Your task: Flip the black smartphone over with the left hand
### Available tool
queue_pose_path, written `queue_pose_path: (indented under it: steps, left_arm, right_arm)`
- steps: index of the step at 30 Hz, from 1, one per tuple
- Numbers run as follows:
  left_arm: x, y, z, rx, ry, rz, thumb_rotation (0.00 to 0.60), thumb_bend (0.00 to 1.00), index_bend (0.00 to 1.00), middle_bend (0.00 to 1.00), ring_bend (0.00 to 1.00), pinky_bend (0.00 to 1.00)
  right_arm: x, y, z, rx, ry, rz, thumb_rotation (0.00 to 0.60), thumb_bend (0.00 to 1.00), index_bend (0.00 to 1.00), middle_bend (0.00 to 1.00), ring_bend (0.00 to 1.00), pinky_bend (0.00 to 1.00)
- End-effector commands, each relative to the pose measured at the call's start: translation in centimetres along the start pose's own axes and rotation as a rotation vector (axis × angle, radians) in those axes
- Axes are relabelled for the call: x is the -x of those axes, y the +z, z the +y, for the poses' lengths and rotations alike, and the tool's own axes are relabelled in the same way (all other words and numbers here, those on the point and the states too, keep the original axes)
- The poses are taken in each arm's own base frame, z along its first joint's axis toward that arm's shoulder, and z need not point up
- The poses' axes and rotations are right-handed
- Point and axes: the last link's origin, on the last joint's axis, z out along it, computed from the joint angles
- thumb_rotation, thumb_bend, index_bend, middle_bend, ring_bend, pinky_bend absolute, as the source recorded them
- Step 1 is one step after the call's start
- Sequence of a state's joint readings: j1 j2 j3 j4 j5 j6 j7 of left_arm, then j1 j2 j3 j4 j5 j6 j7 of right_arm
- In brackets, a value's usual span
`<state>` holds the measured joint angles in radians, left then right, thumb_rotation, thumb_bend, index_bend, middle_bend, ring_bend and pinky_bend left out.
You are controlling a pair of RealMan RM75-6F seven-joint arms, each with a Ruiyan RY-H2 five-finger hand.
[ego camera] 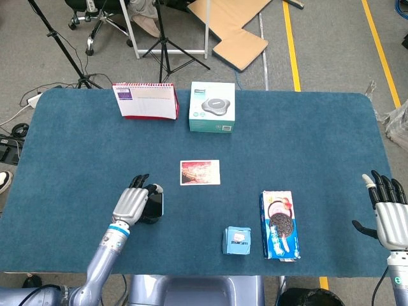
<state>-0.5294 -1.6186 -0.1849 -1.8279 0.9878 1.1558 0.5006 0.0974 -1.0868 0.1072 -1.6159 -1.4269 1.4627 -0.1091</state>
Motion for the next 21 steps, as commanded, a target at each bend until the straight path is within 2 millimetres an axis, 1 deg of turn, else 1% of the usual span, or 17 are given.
queue_pose_path:
  steps: [1,4,5,6,7,8,13,16,21]
  left_arm:
    - [-2.3,-0.7,-0.1,0.106,-0.274,0.047,0.600,0.19,0.43,0.35,0.00,0.00]
    - [-2.5,-1.2,-0.2,0.152,-0.511,0.003,0.600,0.19,0.43,0.35,0.00,0.00]
    - [-2.6,-1.2,-0.7,0.175,-0.556,-0.008,0.600,0.19,0.43,0.35,0.00,0.00]
    - [-2.4,-1.2,-1.5,0.199,-0.580,-0.021,0.600,0.19,0.43,0.35,0.00,0.00]
    - [-2.1,-1.2,-1.9,0.209,-0.633,-0.036,0.600,0.19,0.43,0.36,0.00,0.00]
    - [-1.9,-1.2,-2.1,0.207,-0.739,-0.057,0.600,0.19,0.43,0.36,0.00,0.00]
    - [-1.4,-0.9,-3.6,0.227,-0.989,-0.142,0.600,0.19,0.43,0.36,0.00,0.00]
    - [-0.9,-0.4,-4.8,0.218,-1.092,-0.185,0.600,0.19,0.43,0.35,0.00,0.00]
    - [-0.1,0.1,-5.8,0.217,-1.164,-0.221,0.600,0.19,0.43,0.35,0.00,0.00]
  right_arm:
    - [0.0,0.0,0.0,-0.001,-0.001,-0.001,0.600,0.00,0.05,0.00,0.00,0.00]
    - [0.1,0.0,-0.1,-0.002,-0.003,-0.003,0.600,0.00,0.05,0.00,0.00,0.00]
    - [0.1,0.0,-0.1,-0.002,-0.004,-0.004,0.600,0.00,0.05,0.00,0.00,0.00]
    - [0.1,0.0,-0.1,-0.002,-0.004,-0.004,0.600,0.00,0.05,0.00,0.00,0.00]
    - [0.1,0.0,-0.1,-0.003,-0.006,-0.004,0.600,0.00,0.05,0.00,0.00,0.00]
    - [0.1,0.0,-0.2,-0.002,-0.006,-0.004,0.600,0.00,0.05,0.00,0.00,0.00]
    - [0.2,0.0,-0.1,-0.001,-0.009,-0.006,0.600,0.00,0.05,0.00,0.00,0.00]
    - [0.2,0.0,-0.1,-0.001,-0.009,-0.008,0.600,0.00,0.05,0.00,0.00,0.00]
    - [0.3,0.0,-0.1,0.000,-0.010,-0.009,0.600,0.00,0.05,0.00,0.00,0.00]
